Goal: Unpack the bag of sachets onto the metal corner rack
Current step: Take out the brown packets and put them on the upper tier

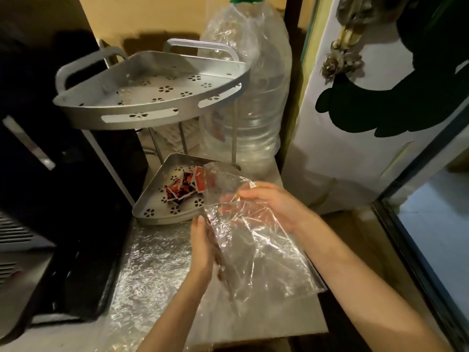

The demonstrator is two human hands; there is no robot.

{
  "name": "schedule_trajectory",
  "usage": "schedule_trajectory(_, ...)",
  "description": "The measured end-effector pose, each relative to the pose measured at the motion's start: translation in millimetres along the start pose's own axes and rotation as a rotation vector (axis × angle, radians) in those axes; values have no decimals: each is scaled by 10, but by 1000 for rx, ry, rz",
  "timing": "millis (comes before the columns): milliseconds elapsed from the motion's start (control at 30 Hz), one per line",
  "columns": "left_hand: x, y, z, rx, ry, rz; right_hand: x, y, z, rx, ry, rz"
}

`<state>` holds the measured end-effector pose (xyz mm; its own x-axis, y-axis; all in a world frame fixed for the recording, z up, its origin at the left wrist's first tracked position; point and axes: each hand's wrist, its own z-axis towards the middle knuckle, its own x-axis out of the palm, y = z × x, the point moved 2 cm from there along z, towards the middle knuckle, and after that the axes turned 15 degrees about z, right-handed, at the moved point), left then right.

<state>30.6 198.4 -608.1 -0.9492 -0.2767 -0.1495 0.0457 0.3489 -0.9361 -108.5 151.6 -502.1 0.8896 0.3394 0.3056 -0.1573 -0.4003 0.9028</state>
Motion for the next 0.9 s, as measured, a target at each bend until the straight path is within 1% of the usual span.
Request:
schedule_trajectory(33, -29, -1, 5, -72, 68, -135, 72, 12, 18, -4, 31, 30)
schedule_trajectory(67, -55, 16, 13, -125, 114, -205, 128, 16, 45, -9, 61, 56)
schedule_trajectory(133, -93, 35, -21, -159, 193, -228, 237, 44, 70, -19, 109, 77)
schedule_trajectory(200, -136, 33, -85, -200, 204, -256, 282, 76, 86, -31, 155, 98)
schedule_trajectory(233, -164, -3, -129, -210, 247, -296, 290, 100, 76, -43, 174, 114)
schedule_trajectory(300, -256, 1, -129, -220, 373, -360, 217, 116, 62, -66, 147, 142)
schedule_trajectory(333, -312, -5, -122, -232, 399, -394, 146, 94, 71, -75, 110, 177)
schedule_trajectory(400, -449, 63, -68, -243, 364, -379, -1, 18, 77, -59, 83, 248)
schedule_trajectory(467, -627, 122, -42, -252, 276, -332, -188, -115, 92, -19, 49, 243)
schedule_trajectory(567, -895, 243, 20, -260, 113, -68, -440, -377, 112, 81, -45, 164)
schedule_trajectory(633, -989, 295, 23, -246, 51, 85, -564, -589, 126, 164, -89, 80)
schedule_trajectory(733, -966, 262, -16, -166, -67, 371, -691, -883, 150, 265, -152, -20)
schedule_trajectory(800, -898, 257, -16, -138, -144, 543, -716, -1015, 171, 283, -200, -131)
schedule_trajectory(900, -805, 291, 29, -101, -198, 666, -702, -1127, 206, 225, -285, -285)
